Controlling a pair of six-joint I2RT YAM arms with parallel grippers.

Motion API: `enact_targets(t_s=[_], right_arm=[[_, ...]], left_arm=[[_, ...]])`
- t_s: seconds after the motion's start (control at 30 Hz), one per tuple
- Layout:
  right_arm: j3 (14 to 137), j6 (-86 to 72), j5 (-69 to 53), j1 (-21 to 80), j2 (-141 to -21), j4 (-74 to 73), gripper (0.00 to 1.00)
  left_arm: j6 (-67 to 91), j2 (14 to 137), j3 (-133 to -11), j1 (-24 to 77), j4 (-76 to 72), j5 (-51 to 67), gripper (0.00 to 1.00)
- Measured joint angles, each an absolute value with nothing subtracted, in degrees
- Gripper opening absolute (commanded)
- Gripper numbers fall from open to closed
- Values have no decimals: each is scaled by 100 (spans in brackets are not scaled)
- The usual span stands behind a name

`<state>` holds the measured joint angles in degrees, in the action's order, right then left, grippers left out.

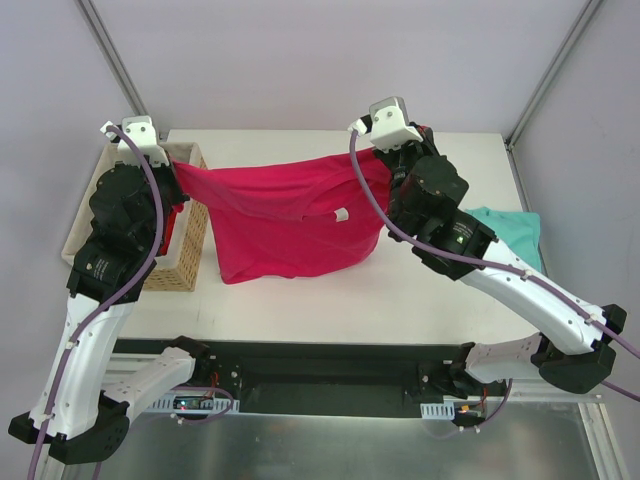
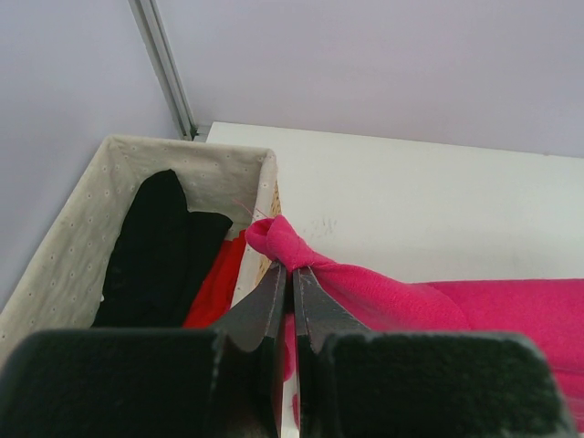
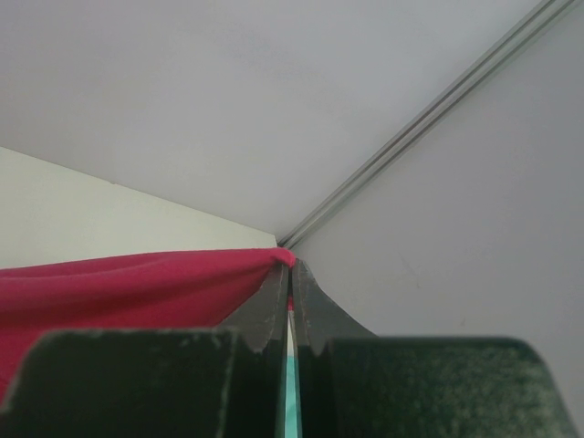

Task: Fold and stack the t-shirts

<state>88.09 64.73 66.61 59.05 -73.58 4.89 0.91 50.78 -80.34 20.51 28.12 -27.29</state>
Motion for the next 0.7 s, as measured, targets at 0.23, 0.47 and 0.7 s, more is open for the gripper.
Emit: enact_targets(t_s=[0.23,0.47,0.7], right_arm=[[8809,6473,6659,5905,-7358,489,1],[8809,6473,6659,5900,-7358,489,1],[8809,6473,6661,5896,-7369,489,37]], left_arm=[[89,5078,-8034,2051,2812,-2729,0],[91,5078,-8034,2051,2810,-2731,0],[91,5078,-8034,2051,2808,-2731,0]])
